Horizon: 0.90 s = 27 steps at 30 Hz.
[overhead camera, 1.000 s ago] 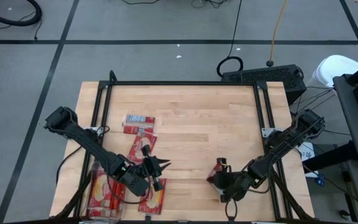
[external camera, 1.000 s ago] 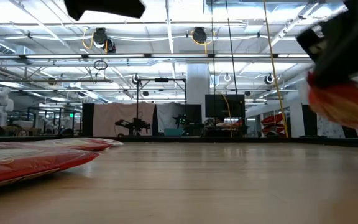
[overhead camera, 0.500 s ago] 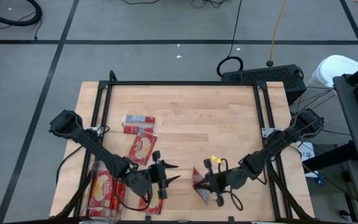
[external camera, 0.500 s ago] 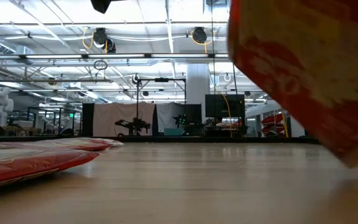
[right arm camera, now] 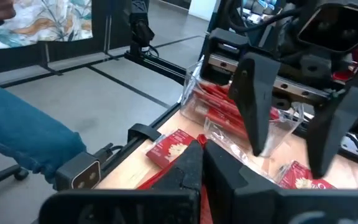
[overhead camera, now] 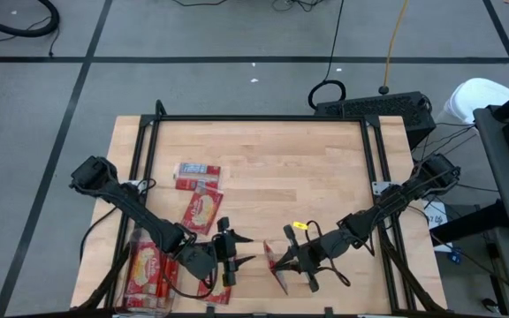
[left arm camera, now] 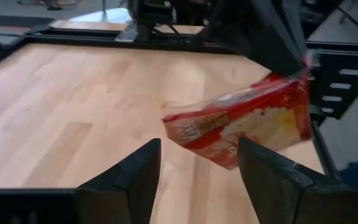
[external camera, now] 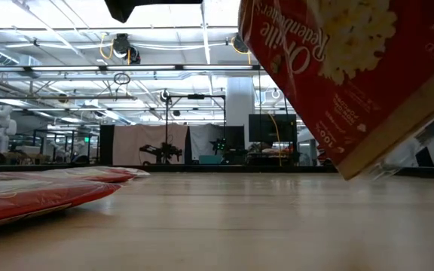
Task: Sort popcorn bags into baskets
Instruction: Put the popcorn bag into the transparent bin
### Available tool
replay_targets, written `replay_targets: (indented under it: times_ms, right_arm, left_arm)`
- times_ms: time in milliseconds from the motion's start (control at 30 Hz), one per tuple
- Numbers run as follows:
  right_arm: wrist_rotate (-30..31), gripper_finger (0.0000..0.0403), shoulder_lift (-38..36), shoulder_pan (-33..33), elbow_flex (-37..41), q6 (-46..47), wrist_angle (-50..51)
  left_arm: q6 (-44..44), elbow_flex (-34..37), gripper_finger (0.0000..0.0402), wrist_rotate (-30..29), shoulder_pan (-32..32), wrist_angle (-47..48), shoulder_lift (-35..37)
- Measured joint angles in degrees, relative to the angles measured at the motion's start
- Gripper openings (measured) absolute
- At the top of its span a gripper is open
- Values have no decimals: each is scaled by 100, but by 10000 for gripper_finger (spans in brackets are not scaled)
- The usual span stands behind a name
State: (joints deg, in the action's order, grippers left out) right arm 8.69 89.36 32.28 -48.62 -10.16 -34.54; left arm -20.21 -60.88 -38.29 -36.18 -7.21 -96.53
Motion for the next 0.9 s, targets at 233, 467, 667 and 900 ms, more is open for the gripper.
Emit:
replay_targets:
  times_ms: [233,467,667,900]
  right_arm:
    - [-1,0,-206,3,-2,-384,35]
    - [0,0,-643,17,14,-860,95]
    - [0,0,-813,-19,233,-1269,-384]
    - [-167,0,-797,-40,448,-1810,-1135]
  left_arm:
    - [-22,91,192,403,93,-67,-76]
    - [-70,950,202,694,234,-2030,-171]
    - [3,1313,224,1033,410,-3235,-444]
    - [202,1223,248,1751,641,-3989,-835]
